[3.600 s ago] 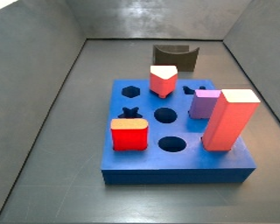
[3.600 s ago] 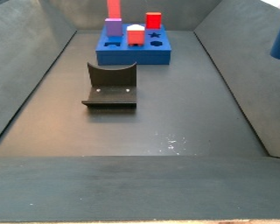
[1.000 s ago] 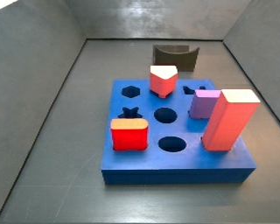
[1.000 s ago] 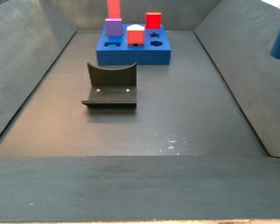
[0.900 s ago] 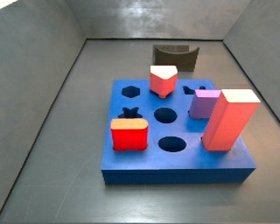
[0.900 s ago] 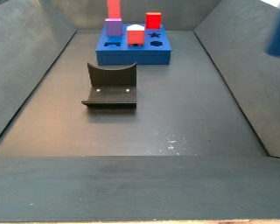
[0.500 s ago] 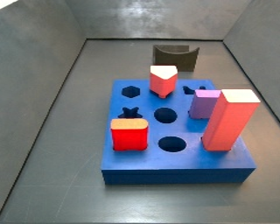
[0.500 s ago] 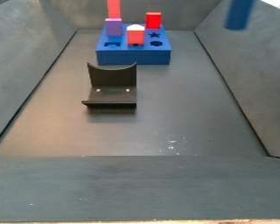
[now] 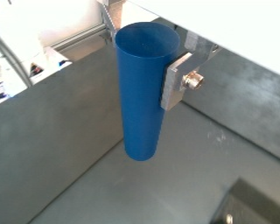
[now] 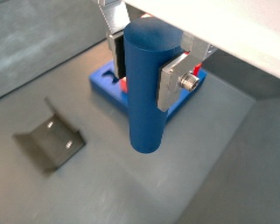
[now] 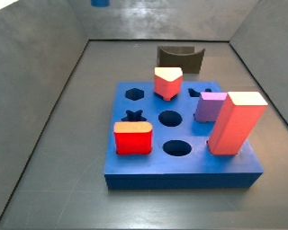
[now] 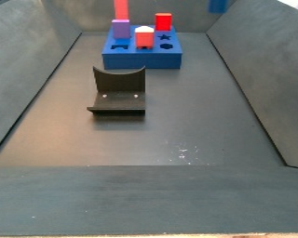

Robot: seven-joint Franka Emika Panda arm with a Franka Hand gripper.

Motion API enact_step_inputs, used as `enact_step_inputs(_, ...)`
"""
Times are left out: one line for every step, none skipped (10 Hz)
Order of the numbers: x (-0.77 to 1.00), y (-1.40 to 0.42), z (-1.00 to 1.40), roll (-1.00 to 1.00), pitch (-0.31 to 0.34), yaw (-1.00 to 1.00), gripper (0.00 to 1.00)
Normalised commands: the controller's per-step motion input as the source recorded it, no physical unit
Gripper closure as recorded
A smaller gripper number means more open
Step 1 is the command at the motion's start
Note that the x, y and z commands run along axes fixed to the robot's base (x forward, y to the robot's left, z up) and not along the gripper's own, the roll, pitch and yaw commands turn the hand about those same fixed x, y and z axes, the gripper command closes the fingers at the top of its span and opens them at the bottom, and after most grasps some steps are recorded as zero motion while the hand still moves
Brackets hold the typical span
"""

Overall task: Pick up the round object. Move up. Move to above the board. Insert the round object.
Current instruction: Move to above the board.

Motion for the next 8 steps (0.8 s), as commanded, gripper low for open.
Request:
enact_step_inputs(0.47, -1.00, 0.04, 0.00, 0.053, 0.01, 1.00)
enact_step_inputs(0.48, -1.00, 0.04, -0.01, 0.060, 0.01, 1.00)
enact_step_inputs(0.49, -1.00, 0.04, 0.00, 0.067, 0.01, 1.00)
enact_step_inputs(0.50, -1.00, 0.04, -0.01, 0.075, 0.01, 1.00)
enact_step_inputs(0.53, -1.00, 0.05, 0.01, 0.085, 0.00, 1.00)
enact_step_inputs(0.55, -1.00, 0.05, 0.02, 0.092, 0.01, 1.00)
enact_step_inputs(0.42, -0.69, 0.04, 0.05, 0.107, 0.01, 1.00)
enact_step_inputs(0.34, -0.51, 0.03, 0.06, 0.113, 0.01, 1.00)
